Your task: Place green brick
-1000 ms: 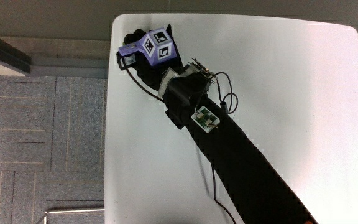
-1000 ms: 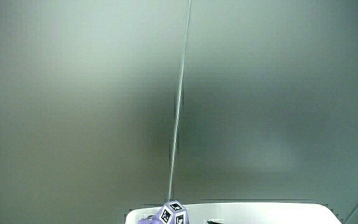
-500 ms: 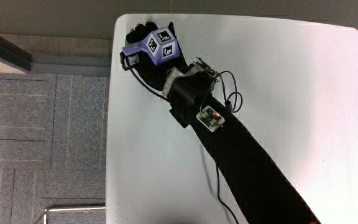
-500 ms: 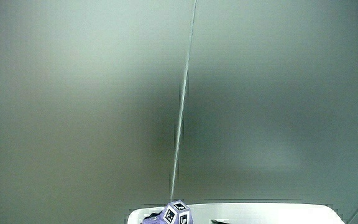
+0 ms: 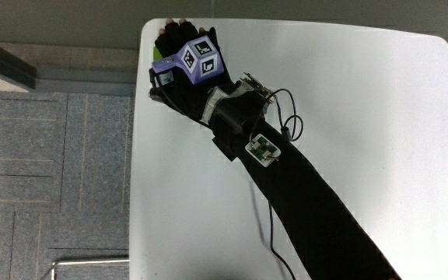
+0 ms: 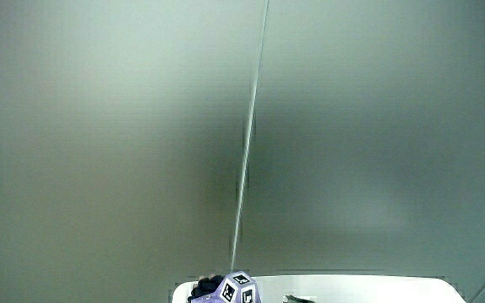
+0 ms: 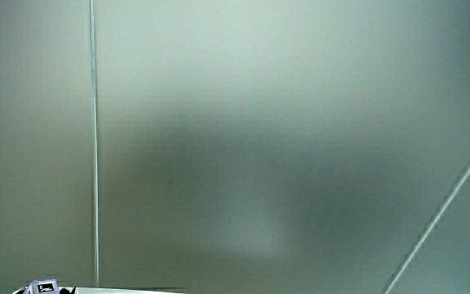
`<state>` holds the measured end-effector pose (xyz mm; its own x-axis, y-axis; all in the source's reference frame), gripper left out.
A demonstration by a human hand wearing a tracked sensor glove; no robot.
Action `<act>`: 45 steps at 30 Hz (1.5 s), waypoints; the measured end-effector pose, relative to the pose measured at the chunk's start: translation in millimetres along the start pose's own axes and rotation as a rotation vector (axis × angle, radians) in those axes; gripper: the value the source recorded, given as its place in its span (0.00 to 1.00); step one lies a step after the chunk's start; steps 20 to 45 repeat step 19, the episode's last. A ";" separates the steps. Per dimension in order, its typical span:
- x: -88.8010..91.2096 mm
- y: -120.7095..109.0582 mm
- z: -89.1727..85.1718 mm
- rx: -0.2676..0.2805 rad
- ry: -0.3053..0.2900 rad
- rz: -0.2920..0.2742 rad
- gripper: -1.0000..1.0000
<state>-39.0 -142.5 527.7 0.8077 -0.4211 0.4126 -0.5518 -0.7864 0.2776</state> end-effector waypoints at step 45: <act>20.8 -8.2 7.8 0.052 0.033 0.000 0.00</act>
